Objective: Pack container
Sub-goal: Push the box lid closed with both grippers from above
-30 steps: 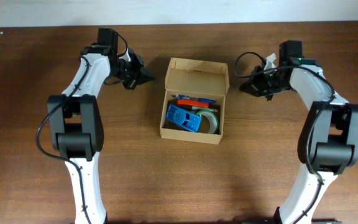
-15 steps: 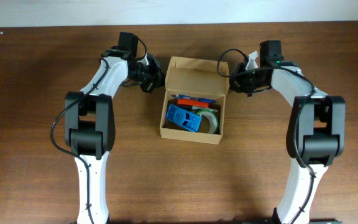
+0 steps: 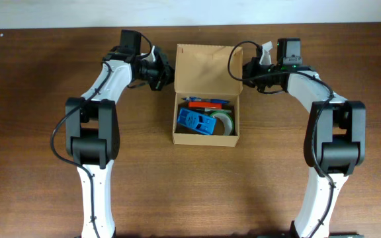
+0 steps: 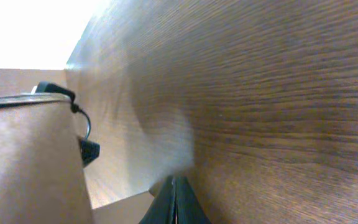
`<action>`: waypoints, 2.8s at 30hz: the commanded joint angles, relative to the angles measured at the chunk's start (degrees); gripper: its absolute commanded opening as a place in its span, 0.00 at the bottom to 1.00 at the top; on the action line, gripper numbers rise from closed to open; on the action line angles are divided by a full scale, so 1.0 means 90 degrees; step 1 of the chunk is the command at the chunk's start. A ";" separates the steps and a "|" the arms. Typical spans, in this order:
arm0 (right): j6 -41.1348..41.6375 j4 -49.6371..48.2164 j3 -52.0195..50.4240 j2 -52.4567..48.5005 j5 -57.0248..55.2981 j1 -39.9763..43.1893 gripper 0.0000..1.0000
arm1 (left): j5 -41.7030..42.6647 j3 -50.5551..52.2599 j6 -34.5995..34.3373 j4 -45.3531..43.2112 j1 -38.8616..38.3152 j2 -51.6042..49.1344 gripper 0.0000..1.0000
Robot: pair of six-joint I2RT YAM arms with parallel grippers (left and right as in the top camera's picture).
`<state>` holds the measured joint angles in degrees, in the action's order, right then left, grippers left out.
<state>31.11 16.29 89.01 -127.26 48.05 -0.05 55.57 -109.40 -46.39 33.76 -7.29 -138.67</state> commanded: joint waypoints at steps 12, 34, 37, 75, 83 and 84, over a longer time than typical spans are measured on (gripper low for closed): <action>-0.1426 0.0238 0.0112 0.1166 0.0342 -0.0066 0.04 | 0.1047 -0.1219 0.1326 0.0787 0.0073 -0.0056 0.02; -0.2960 0.3223 0.0112 0.2565 -0.0816 -0.0913 0.04 | -0.1362 -0.3279 0.4410 0.5872 -0.0231 -0.0056 0.02; -0.2956 0.3495 0.0112 0.2565 -0.1433 -0.1321 0.04 | -0.2074 -0.3529 0.4405 0.6203 -0.0347 -0.0056 0.02; -0.2161 0.4534 -0.0216 0.1622 -0.4796 -0.3458 0.04 | -0.4680 -0.4340 0.3776 0.6992 -0.0714 -0.0024 0.02; -0.2157 0.4626 -0.0454 0.1394 -0.4869 -0.3500 0.04 | -0.4677 -0.4340 0.3779 0.6992 -0.0714 -0.0024 0.02; -0.2157 0.4656 -0.0442 0.1411 -0.4869 -0.3492 0.04 | -0.4675 -0.4340 0.3779 0.6992 -0.0714 -0.0024 0.02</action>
<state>11.60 56.40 89.62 -108.20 5.26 -30.22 14.26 -147.24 -11.79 96.49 -13.80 -138.78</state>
